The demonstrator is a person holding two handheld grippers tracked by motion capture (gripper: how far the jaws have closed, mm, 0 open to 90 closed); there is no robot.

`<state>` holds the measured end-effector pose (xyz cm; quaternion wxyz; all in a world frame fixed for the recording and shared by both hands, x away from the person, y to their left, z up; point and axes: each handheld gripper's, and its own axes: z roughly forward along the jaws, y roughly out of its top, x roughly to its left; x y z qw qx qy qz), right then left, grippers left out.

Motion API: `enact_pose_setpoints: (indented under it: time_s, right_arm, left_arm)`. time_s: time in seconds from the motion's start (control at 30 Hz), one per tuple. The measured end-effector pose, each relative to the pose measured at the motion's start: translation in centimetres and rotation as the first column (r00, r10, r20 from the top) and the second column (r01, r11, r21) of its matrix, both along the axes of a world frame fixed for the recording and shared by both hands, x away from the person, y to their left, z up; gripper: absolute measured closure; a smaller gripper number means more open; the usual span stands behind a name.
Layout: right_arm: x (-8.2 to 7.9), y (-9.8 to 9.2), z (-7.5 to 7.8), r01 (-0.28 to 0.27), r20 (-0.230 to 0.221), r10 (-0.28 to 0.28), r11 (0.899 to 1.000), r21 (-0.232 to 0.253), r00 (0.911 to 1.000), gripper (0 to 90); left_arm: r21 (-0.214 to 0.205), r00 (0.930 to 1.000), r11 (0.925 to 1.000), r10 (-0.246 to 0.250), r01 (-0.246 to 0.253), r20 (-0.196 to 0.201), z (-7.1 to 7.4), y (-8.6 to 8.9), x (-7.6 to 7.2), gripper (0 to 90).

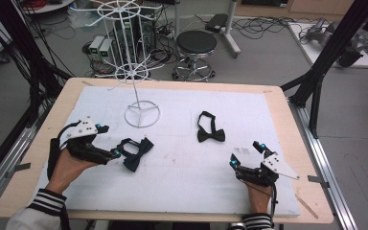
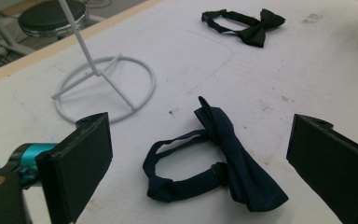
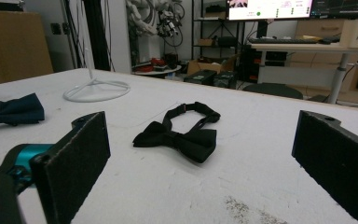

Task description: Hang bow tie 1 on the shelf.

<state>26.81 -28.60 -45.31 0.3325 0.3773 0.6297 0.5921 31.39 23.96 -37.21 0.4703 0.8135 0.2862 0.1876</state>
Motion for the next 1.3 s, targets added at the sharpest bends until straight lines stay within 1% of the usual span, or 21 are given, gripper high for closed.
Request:
enact_pose_setpoints:
  time_s: [0.1, 0.2, 0.27, 0.37, 0.4, 0.43, 0.5, 0.57, 0.7, 0.73, 0.77, 0.87, 0.9, 0.97, 1.0, 1.03, 1.1, 1.13, 1.2, 1.23, 1.3]
  right_arm:
    - [0.0, 0.0, 0.0, -0.002, 0.001, 0.002, 1.000, -0.001, 1.0000, 3.3]
    - [0.0, 0.0, 0.0, 0.000, 0.001, 0.000, 1.000, 0.000, 1.0000, 3.3]
    - [0.0, 0.0, 0.0, -0.001, 0.002, 0.001, 1.000, -0.001, 1.0000, 3.3]
    - [0.0, 0.0, 0.0, 0.002, -0.001, -0.002, 1.000, 0.004, 1.0000, 3.3]
    - [0.0, 0.0, 0.0, 0.003, 0.001, -0.003, 1.000, 0.008, 1.0000, 3.3]
    - [0.0, 0.0, 0.0, 0.003, 0.002, -0.003, 1.000, 0.008, 1.0000, 3.3]
    - [0.0, 0.0, 0.0, 0.002, 0.002, -0.002, 1.000, 0.012, 1.0000, 3.3]
    - [0.0, -0.1, 0.0, 0.003, 0.002, -0.003, 1.000, 0.011, 1.0000, 3.3]
    - [0.0, -0.1, 0.0, 0.007, 0.008, -0.007, 1.000, 0.015, 0.9999, 3.3]
    - [0.0, -0.1, 0.0, 0.007, 0.008, -0.007, 1.000, 0.015, 0.9999, 3.3]
    - [0.0, -0.1, 0.0, 0.004, 0.005, -0.005, 1.000, 0.014, 1.0000, 3.3]
    - [-0.1, -0.1, 0.0, 0.005, 0.005, -0.005, 1.000, 0.013, 1.0000, 3.3]
    - [-0.1, -0.1, 0.0, 0.006, 0.007, -0.006, 1.000, 0.013, 1.0000, 3.3]
    - [-0.1, -0.1, 0.0, 0.009, 0.009, -0.009, 1.000, 0.013, 0.9999, 3.3]
    - [-0.1, -0.1, -0.1, 0.008, 0.009, -0.008, 1.000, 0.016, 0.9999, 3.3]
    - [-0.1, -0.1, -0.1, 0.008, 0.015, -0.009, 1.000, 0.014, 0.9999, 3.3]
    - [-0.1, -0.1, -0.1, 0.009, 0.015, -0.009, 1.000, 0.014, 0.9999, 3.3]
    - [-0.1, -0.1, -0.1, 0.009, 0.015, -0.009, 1.000, 0.014, 0.9999, 3.3]
    - [-0.1, -0.1, -0.1, 0.007, 0.018, -0.007, 1.000, 0.013, 0.9998, 3.3]
    - [-0.1, -0.1, -0.1, 0.005, 0.016, -0.006, 1.000, 0.016, 0.9999, 3.3]
    - [-0.2, -0.1, -0.1, 0.008, 0.016, -0.008, 1.000, 0.019, 0.9998, 3.3]
  left_arm:
    - [0.032, 0.9990, 0.9995, -0.004, 0.005, -0.045, 0.2, -0.7, 0.3, 8.0]
    - [0.035, 0.9981, 0.9993, -0.009, 0.011, -0.060, 0.2, -1.1, 0.4, 8.0]
    - [0.056, 0.9966, 0.9981, -0.019, 0.024, -0.080, 0.4, -1.6, 0.6, 8.0]
    - [0.069, 0.9955, 0.9972, -0.022, 0.029, -0.092, 0.4, -2.0, 0.8, 7.9]
    - [0.101, 0.9931, 0.9943, -0.021, 0.033, -0.115, 0.4, -2.4, 0.9, 8.0]
    - [0.101, 0.9931, 0.9943, -0.021, 0.033, -0.115, 0.4, -2.4, 0.9, 8.0]
    - [0.131, 0.9908, 0.9908, -0.016, 0.034, -0.134, 0.3, -2.9, 1.1, 8.0]
    - [0.160, 0.9899, 0.9863, -0.017, 0.040, -0.141, 0.3, -3.4, 1.1, 8.0]
    - [0.189, 0.9852, 0.9809, -0.014, 0.047, -0.171, 0.0, -4.2, 1.4, 7.9]
    - [0.192, 0.9825, 0.9803, -0.012, 0.048, -0.186, -0.2, -4.5, 1.5, 7.9]
    - [0.208, 0.9800, 0.9767, -0.009, 0.051, -0.199, -0.3, -4.7, 1.5, 7.9]
    - [0.237, 0.9756, 0.9700, -0.002, 0.055, -0.220, -0.7, -5.4, 1.7, 8.0]
    - [0.246, 0.9716, 0.9672, -0.001, 0.061, -0.237, -0.9, -5.8, 1.8, 8.0]
    - [0.244, 0.9700, 0.9680, 0.001, 0.060, -0.243, -1.1, -6.0, 1.9, 7.9]
    - [0.255, 0.9671, 0.9646, -0.001, 0.068, -0.254, -1.4, -6.4, 2.0, 7.9]
    - [0.255, 0.9671, 0.9646, -0.001, 0.068, -0.254, -1.4, -6.4, 2.0, 8.0]
    - [0.269, 0.9631, 0.9608, 0.008, 0.067, -0.269, -1.8, -6.9, 2.1, 7.9]
    - [0.269, 0.9631, 0.9608, 0.008, 0.067, -0.269, -1.8, -6.9, 2.1, 8.0]
    - [0.281, 0.9612, 0.9573, 0.012, 0.069, -0.276, -2.0, -7.1, 2.2, 8.0]
    - [0.287, 0.9586, 0.9552, 0.013, 0.073, -0.285, -2.2, -7.3, 2.4, 8.0]
    - [0.292, 0.9567, 0.9534, 0.015, 0.074, -0.291, -2.3, -7.4, 2.5, 8.1]
